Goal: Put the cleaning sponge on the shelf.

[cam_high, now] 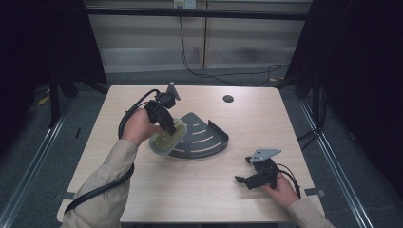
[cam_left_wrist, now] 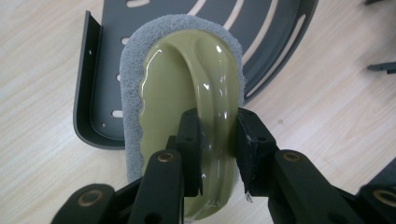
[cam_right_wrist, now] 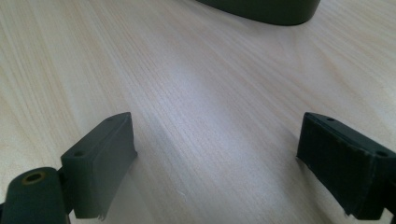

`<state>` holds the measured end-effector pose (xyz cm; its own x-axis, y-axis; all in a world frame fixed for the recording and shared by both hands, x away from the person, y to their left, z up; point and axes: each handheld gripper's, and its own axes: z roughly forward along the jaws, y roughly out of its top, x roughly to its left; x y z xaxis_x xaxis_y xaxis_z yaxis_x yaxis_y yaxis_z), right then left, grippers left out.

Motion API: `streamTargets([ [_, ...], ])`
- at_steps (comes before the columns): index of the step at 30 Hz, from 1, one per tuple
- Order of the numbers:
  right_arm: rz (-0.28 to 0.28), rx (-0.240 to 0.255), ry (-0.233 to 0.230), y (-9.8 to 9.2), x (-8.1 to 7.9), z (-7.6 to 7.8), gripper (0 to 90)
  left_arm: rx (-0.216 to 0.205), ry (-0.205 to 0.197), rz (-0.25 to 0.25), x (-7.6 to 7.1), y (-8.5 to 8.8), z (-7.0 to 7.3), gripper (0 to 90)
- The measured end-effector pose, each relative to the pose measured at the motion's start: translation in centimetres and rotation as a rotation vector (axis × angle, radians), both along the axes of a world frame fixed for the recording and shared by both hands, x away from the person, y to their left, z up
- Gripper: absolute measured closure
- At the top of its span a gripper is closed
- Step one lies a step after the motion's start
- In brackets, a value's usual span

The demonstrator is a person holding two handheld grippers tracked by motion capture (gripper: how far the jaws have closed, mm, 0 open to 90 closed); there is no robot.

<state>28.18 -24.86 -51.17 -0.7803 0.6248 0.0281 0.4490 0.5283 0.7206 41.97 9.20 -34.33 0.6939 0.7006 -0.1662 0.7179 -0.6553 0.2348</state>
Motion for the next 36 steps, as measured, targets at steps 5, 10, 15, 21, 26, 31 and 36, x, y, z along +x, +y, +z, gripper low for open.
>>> streamTargets([
  [5,0.000,0.000,0.000,0.0,0.0,0.0,10.7,0.002,0.001,0.004,0.8,-0.3,-0.2,73.0],
  [10,0.000,0.000,0.000,0.0,0.0,0.0,10.7,0.016,0.010,0.004,1.5,-0.5,-0.3,73.0],
  [15,0.000,0.000,0.000,0.0,0.0,0.0,10.7,0.023,0.012,0.004,2.2,-0.8,-0.7,72.9],
  [21,0.001,0.001,0.000,0.0,0.0,0.0,10.7,0.034,0.021,0.005,3.1,-1.0,-1.3,73.0],
  [26,0.001,0.000,-0.001,0.0,0.0,0.0,10.7,0.044,0.020,0.007,3.7,-1.4,-1.7,73.0],
  [31,0.001,0.001,0.000,0.0,0.0,0.0,10.7,0.059,0.015,0.000,4.3,-1.8,-1.9,73.0],
  [36,0.001,0.000,-0.001,0.0,0.0,0.0,10.7,0.062,0.016,-0.008,4.7,-2.1,-2.3,72.9],
])
